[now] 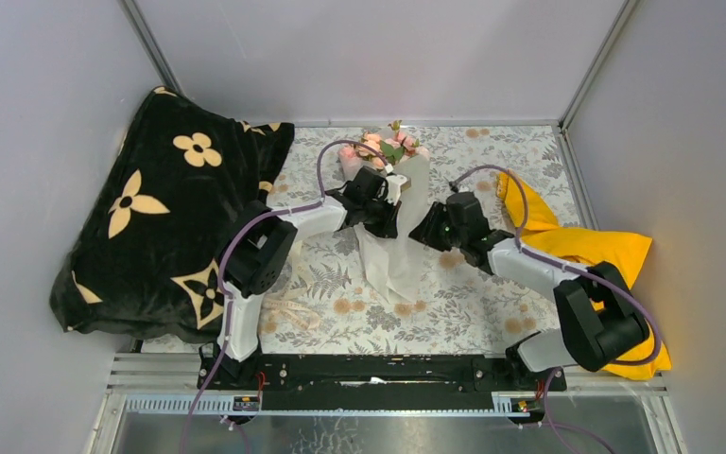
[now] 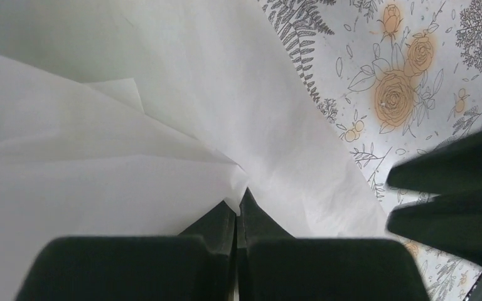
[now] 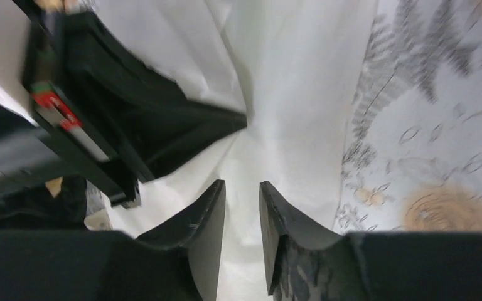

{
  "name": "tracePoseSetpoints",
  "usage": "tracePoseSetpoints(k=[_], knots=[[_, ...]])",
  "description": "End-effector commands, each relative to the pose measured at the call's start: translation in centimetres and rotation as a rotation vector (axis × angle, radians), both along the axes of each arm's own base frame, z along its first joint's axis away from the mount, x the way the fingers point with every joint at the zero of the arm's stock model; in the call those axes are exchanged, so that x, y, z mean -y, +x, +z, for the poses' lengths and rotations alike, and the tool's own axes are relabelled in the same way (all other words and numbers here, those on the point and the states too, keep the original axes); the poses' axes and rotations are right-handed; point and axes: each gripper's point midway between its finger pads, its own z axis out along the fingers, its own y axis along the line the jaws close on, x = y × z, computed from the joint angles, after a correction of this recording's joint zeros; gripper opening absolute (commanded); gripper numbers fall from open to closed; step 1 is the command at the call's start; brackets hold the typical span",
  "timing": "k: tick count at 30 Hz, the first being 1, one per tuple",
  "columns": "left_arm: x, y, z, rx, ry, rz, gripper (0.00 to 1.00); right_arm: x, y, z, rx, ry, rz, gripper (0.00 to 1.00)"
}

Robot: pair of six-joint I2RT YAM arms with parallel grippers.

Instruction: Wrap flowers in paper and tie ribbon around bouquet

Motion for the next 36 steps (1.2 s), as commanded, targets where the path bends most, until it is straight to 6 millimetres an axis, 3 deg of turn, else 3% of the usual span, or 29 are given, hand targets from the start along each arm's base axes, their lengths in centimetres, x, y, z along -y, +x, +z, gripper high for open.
tracePoseSetpoints(k=[1, 6, 9, 17, 23, 27, 29, 31, 33, 36], knots=[[0.2, 0.1, 0.3, 0.067, 0.005, -0.043, 0.0, 2.3, 3.7, 3.5, 0.107, -0.024, -0.049, 0.4], [0.1, -0.1, 0.6, 0.085, -0.003, -0.049, 0.0, 2.7, 8.0, 4.9, 0.154, 0.039, 0.02, 0.6], [0.1, -0.1, 0.6, 0.085, -0.006, -0.051, 0.0, 0.4, 9.7, 5.6, 0.156, 0.106, 0.146, 0.7], [0.3, -0.4, 0.9, 0.079, -0.03, -0.049, 0.01, -3.3, 11.0, 4.1, 0.105, 0.284, 0.242, 0.74], [0.3, -0.4, 0.6, 0.076, -0.028, -0.05, 0.01, -5.6, 11.1, 2.8, 0.074, 0.334, 0.29, 0.82], [0.4, -0.3, 0.5, 0.068, -0.026, -0.048, 0.01, -7.4, 11.0, 1.5, 0.045, 0.328, 0.311, 0.82], [0.4, -0.3, 0.5, 0.065, -0.024, -0.048, 0.01, -7.7, 11.1, 1.0, 0.031, 0.315, 0.303, 0.76], [0.4, -0.3, 0.7, 0.066, -0.024, -0.046, 0.01, -7.2, 11.2, 0.2, 0.016, 0.277, 0.268, 0.63], [0.4, -0.3, 0.9, 0.066, -0.025, -0.047, 0.01, -6.5, 11.3, -0.3, 0.018, 0.243, 0.241, 0.4], [0.2, -0.2, 1.2, 0.073, -0.013, -0.045, 0.01, -6.0, 11.1, -0.5, 0.018, 0.222, 0.225, 0.15]])
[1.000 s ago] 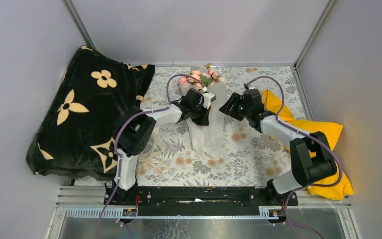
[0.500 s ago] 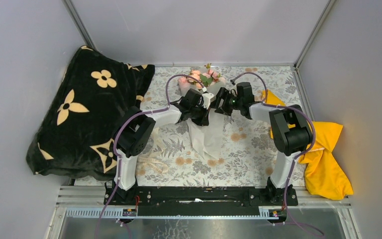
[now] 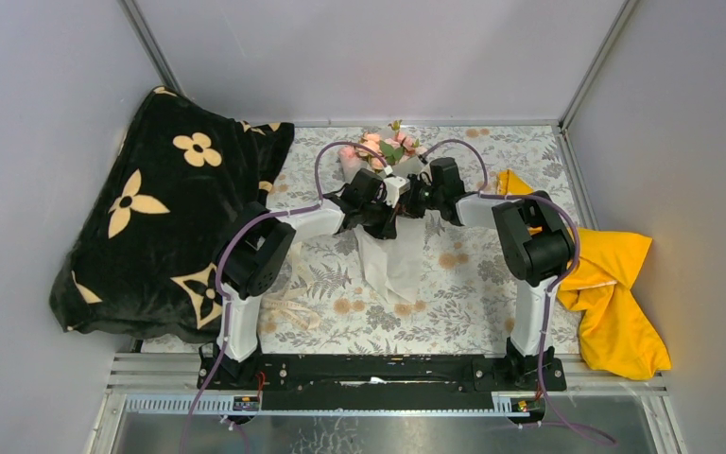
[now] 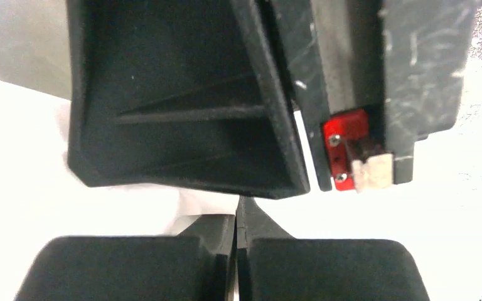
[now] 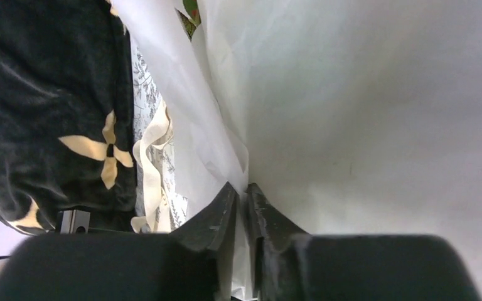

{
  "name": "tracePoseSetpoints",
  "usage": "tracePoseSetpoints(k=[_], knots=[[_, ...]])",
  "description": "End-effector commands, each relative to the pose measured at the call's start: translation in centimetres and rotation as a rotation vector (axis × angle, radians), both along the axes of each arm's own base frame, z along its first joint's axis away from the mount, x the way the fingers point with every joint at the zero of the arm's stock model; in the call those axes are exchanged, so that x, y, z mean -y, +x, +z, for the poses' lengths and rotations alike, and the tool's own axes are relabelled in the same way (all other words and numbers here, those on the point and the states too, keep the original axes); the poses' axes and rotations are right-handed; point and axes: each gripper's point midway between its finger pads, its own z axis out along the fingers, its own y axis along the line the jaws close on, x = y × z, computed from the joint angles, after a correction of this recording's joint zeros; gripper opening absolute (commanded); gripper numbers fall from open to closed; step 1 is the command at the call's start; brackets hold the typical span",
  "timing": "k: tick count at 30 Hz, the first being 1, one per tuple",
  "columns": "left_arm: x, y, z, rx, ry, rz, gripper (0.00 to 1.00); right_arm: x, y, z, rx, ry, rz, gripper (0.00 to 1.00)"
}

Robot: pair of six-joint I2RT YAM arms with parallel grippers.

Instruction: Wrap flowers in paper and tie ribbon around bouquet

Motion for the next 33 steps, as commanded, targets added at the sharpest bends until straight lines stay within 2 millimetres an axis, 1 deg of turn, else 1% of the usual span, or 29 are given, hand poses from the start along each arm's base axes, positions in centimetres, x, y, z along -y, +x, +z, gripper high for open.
tracePoseSetpoints(k=[1, 2, 3, 5, 8, 11, 12, 15, 17, 19, 20, 22, 24, 25, 26, 27, 28, 29, 31, 32, 33], knots=[[0.2, 0.0, 1.4, 0.025, 0.002, -0.017, 0.01, 0.4, 0.7, 1.2, 0.05, -0.024, -0.034, 0.09], [0.2, 0.0, 1.6, 0.03, 0.005, -0.02, 0.02, 0.8, 0.8, 1.2, 0.053, -0.03, -0.048, 0.02], [0.1, -0.1, 1.8, 0.034, 0.011, -0.023, 0.02, 1.2, 0.9, 1.1, 0.055, -0.04, -0.064, 0.0], [0.1, -0.3, 2.3, 0.045, 0.02, -0.03, 0.03, 2.0, 1.2, 1.2, 0.065, -0.055, -0.093, 0.0], [-0.1, -0.7, 2.2, 0.052, 0.034, -0.045, 0.03, 2.8, 1.4, 1.8, 0.09, -0.075, -0.108, 0.0], [-0.3, -0.8, 1.9, 0.061, 0.051, -0.053, 0.11, 3.2, 1.6, 2.6, 0.115, -0.084, -0.104, 0.0], [-0.3, -0.9, 1.9, 0.063, 0.057, -0.056, 0.15, 3.3, 1.6, 2.7, 0.117, -0.082, -0.102, 0.0], [-0.4, -1.0, 3.0, 0.078, 0.067, -0.072, 0.39, 3.2, 1.5, 2.2, 0.106, -0.073, -0.102, 0.0], [-0.4, -1.6, 4.3, 0.087, 0.076, -0.108, 0.57, 3.4, 1.4, 1.4, 0.091, -0.064, -0.114, 0.0], [-0.4, -2.4, 6.2, 0.094, 0.081, -0.146, 0.7, 3.9, 1.6, 0.9, 0.077, -0.046, -0.136, 0.0], [-0.4, -2.9, 7.8, 0.104, 0.076, -0.164, 0.74, 4.1, 1.7, 0.7, 0.073, -0.04, -0.147, 0.0], [-0.7, -3.8, 10.0, 0.122, 0.067, -0.202, 0.78, 4.5, 1.9, 0.4, 0.073, -0.037, -0.161, 0.0], [-1.5, -4.4, 11.9, 0.143, 0.07, -0.213, 0.82, 4.7, 2.0, 0.2, 0.07, -0.038, -0.169, 0.0], [-2.2, -4.5, 12.4, 0.153, 0.085, -0.208, 0.82, 4.7, 2.1, 0.2, 0.071, -0.037, -0.17, 0.0], [-3.2, -4.3, 12.2, 0.16, 0.12, -0.183, 0.82, 4.7, 2.0, 0.2, 0.071, -0.035, -0.173, 0.0], [-4.5, -4.0, 11.7, 0.156, 0.156, -0.147, 0.81, 4.8, 2.0, 0.2, 0.071, -0.032, -0.174, 0.0], [-5.7, -3.6, 10.8, 0.139, 0.184, -0.106, 0.77, 4.8, 2.1, 0.2, 0.07, -0.029, -0.177, 0.0], [-6.8, -3.3, 9.7, 0.116, 0.202, -0.064, 0.69, 4.8, 2.1, 0.2, 0.07, -0.027, -0.178, 0.0], [-8.8, -2.8, 7.3, 0.049, 0.231, 0.009, 0.5, 4.8, 2.1, 0.3, 0.069, -0.024, -0.182, 0.0], [-9.6, -2.6, 6.1, 0.018, 0.25, 0.036, 0.43, 4.9, 2.1, 0.3, 0.07, -0.021, -0.185, 0.0], [-10.1, -2.6, 4.9, -0.008, 0.269, 0.052, 0.38, 4.9, 2.1, 0.4, 0.07, -0.017, -0.187, 0.0]])
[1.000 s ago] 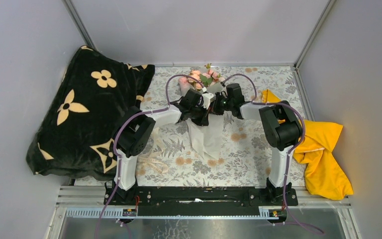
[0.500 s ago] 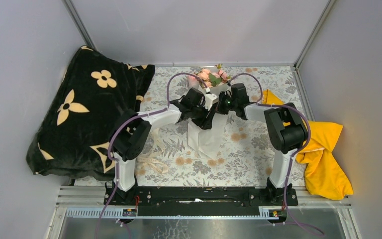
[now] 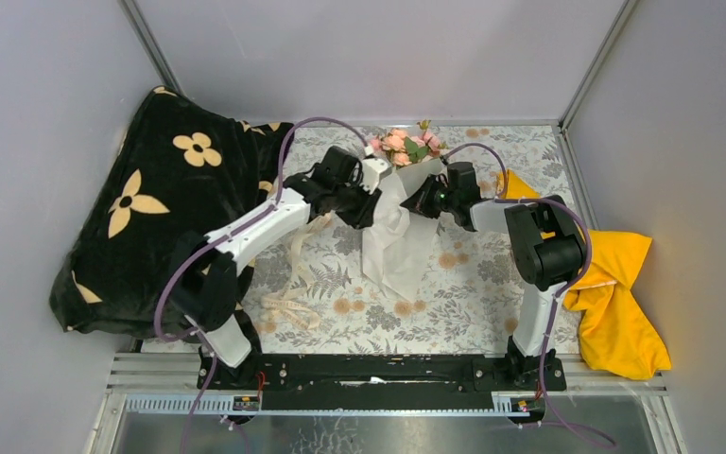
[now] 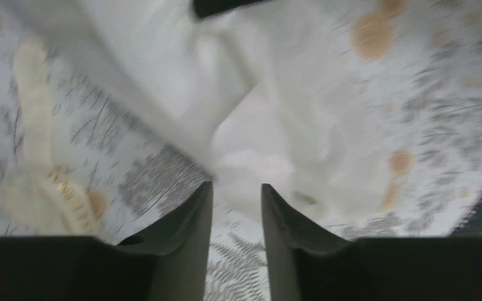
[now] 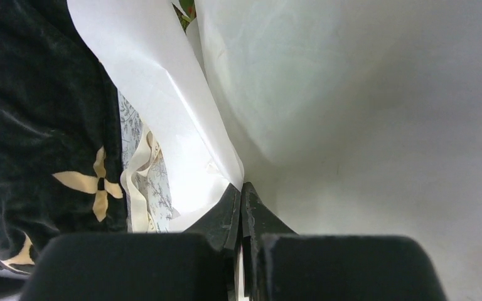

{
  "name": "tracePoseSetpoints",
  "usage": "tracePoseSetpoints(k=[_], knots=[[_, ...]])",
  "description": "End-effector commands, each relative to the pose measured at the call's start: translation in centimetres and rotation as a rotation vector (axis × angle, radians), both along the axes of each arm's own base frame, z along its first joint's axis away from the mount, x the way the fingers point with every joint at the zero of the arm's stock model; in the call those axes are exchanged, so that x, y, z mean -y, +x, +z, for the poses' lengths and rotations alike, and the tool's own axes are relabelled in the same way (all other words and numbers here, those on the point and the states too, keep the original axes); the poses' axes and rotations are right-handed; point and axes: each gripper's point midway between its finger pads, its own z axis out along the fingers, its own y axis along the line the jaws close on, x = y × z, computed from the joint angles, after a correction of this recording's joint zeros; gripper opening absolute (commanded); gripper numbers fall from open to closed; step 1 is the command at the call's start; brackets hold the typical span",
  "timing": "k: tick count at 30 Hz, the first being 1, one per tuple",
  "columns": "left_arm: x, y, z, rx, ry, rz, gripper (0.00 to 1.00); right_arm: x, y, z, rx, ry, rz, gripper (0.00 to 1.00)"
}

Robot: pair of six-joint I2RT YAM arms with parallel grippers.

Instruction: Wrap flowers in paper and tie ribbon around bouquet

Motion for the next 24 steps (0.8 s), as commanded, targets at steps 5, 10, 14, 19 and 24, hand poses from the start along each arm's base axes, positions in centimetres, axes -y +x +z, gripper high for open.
tracePoseSetpoints(k=[5, 10, 14, 19, 24], knots=[[-3.9, 0.3, -10.5, -0.226, 0.146, 0.154, 0.36, 0.5, 0.7, 0.8, 0.041, 0.022, -0.045, 0.0], [0.9, -1.0, -8.1, -0.134, 0.043, 0.009, 0.4, 0.8, 0.6, 0.6, 0.04, 0.025, -0.069, 0.0], [3.8, -2.6, -6.8, -0.022, 0.013, -0.101, 0.42, 1.1, 0.6, 0.7, 0.049, 0.035, -0.098, 0.0], [5.0, -3.0, -8.5, -0.005, 0.067, -0.137, 0.44, 1.8, 0.4, 0.5, 0.057, 0.031, -0.153, 0.0], [7.1, -3.2, -8.8, 0.116, 0.122, -0.208, 0.5, 2.0, 0.2, 1.0, 0.064, 0.039, -0.169, 0.21]])
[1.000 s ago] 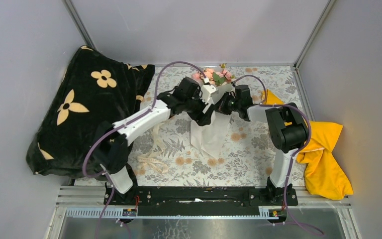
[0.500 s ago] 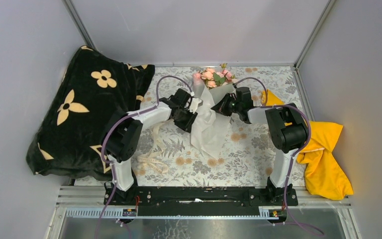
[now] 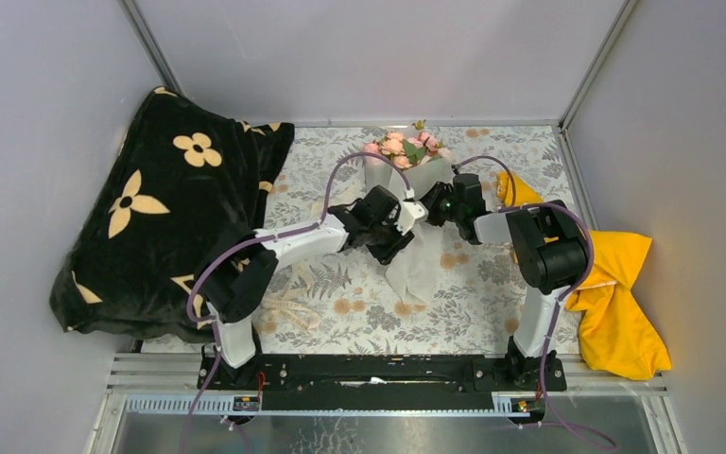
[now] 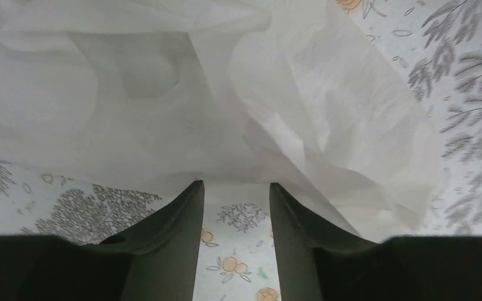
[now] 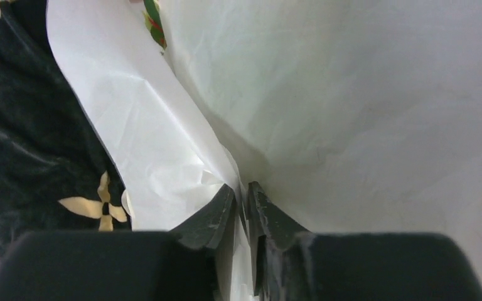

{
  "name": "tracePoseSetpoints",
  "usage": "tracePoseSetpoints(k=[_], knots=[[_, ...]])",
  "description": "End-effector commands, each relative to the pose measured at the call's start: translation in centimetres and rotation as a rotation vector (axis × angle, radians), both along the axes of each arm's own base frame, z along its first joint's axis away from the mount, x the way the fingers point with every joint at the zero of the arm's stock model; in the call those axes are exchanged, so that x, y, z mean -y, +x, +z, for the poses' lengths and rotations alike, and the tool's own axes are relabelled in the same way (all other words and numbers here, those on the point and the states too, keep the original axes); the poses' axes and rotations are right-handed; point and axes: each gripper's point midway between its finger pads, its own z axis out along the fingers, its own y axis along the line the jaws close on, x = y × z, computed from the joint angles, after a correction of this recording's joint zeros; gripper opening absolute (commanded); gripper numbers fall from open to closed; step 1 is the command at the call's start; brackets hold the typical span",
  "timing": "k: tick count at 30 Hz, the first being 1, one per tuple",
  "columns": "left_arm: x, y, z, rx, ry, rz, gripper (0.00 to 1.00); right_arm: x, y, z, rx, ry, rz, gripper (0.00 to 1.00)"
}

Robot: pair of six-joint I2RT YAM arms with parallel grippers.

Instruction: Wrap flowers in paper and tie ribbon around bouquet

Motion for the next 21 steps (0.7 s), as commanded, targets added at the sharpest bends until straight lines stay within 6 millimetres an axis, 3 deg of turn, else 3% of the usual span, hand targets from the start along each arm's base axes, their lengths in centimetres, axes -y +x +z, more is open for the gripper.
tracePoseSetpoints(k=[1, 6, 8, 12, 17, 21], knots=[[2.9, 0.9, 0.7, 0.201, 0.013, -0.1, 0.51, 0.8, 0.9, 2.2, 0.066, -0.015, -0.058, 0.26], [3.6, -0.5, -1.8, 0.322, 0.114, -0.253, 0.55, 2.7, 0.2, 3.0, 0.062, -0.138, -0.083, 0.56], [3.3, -1.0, -3.0, 0.327, 0.143, -0.287, 0.55, 3.1, -0.3, 3.7, 0.075, -0.167, -0.077, 0.63], [3.1, -1.5, -4.5, 0.332, 0.177, -0.32, 0.56, 4.0, -1.7, 3.7, 0.049, -0.256, -0.029, 0.72], [3.6, -1.4, -4.7, 0.334, 0.171, -0.326, 0.56, 4.6, -3.1, 3.4, 0.008, -0.352, 0.077, 0.85], [3.8, -1.3, -4.6, 0.336, 0.169, -0.329, 0.56, 3.8, -4.7, 3.9, -0.001, -0.34, 0.19, 0.86]])
